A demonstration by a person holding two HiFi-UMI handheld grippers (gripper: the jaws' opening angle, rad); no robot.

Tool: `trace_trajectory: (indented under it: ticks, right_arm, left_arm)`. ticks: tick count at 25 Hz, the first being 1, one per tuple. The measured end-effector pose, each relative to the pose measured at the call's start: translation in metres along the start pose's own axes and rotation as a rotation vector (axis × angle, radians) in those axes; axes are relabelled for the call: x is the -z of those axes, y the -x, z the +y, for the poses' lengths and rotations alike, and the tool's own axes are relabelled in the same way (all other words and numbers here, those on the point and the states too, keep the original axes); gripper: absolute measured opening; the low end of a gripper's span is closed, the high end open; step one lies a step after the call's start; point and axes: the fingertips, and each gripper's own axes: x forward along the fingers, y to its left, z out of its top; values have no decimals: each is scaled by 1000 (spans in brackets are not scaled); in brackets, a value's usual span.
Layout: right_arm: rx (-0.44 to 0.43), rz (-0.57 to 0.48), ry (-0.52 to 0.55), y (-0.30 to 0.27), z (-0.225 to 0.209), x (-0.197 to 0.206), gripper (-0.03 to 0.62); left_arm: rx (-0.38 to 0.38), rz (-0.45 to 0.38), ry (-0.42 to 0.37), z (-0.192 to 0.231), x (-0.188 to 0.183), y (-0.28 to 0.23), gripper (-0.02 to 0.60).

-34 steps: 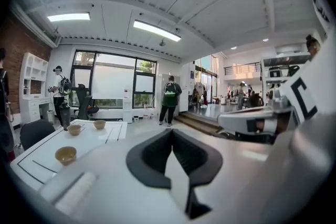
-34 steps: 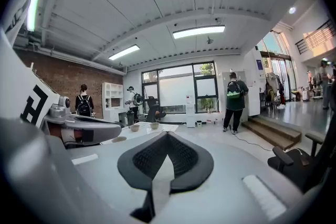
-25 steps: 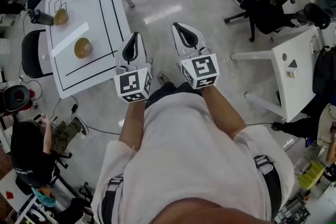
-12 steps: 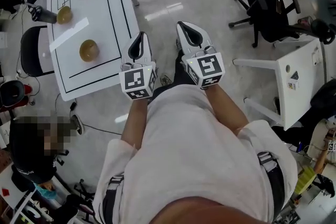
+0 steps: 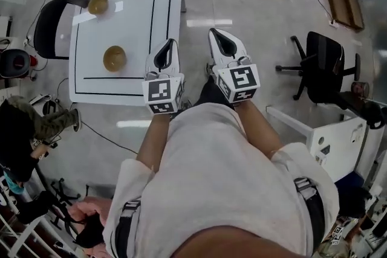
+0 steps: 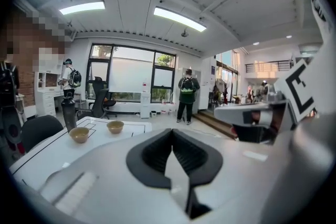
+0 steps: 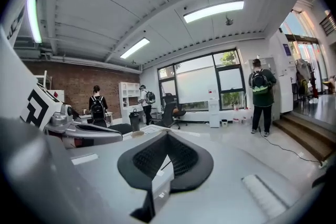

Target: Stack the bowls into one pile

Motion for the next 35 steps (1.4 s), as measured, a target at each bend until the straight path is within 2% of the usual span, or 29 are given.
trace_trajectory:
  ticks: [5, 11, 14, 17, 20, 24, 30, 35]
  right_arm:
    - [-133, 14, 26, -59, -27, -16, -2]
    - [-380, 56, 73, -126, -23, -18, -2]
    - [-508, 103, 75, -158, -2, -5, -2]
    - [-586, 130, 98, -178, 28, 7, -2]
    - [-674, 143, 125, -181, 72, 15, -2]
    - [-787, 167, 186, -179, 137, 20, -2]
    - [-892, 193, 268, -159, 223, 30, -2]
    - [-955, 218, 354, -148, 264, 40, -2]
  left_arm:
    - [-77, 7, 11, 12, -16, -49, 2]
    - [-264, 46, 66, 41, -13, -73, 2]
    - [-391, 73, 106, 65, 1, -58, 2]
    - [-501, 93, 146, 91, 20, -26, 2]
    - [-611, 98, 185, 117, 39, 16, 2]
    - [-717, 69, 225, 146, 46, 64, 2]
    - [-763, 36, 294, 180, 68, 120, 2]
    - [-761, -23, 362, 195, 82, 141, 2]
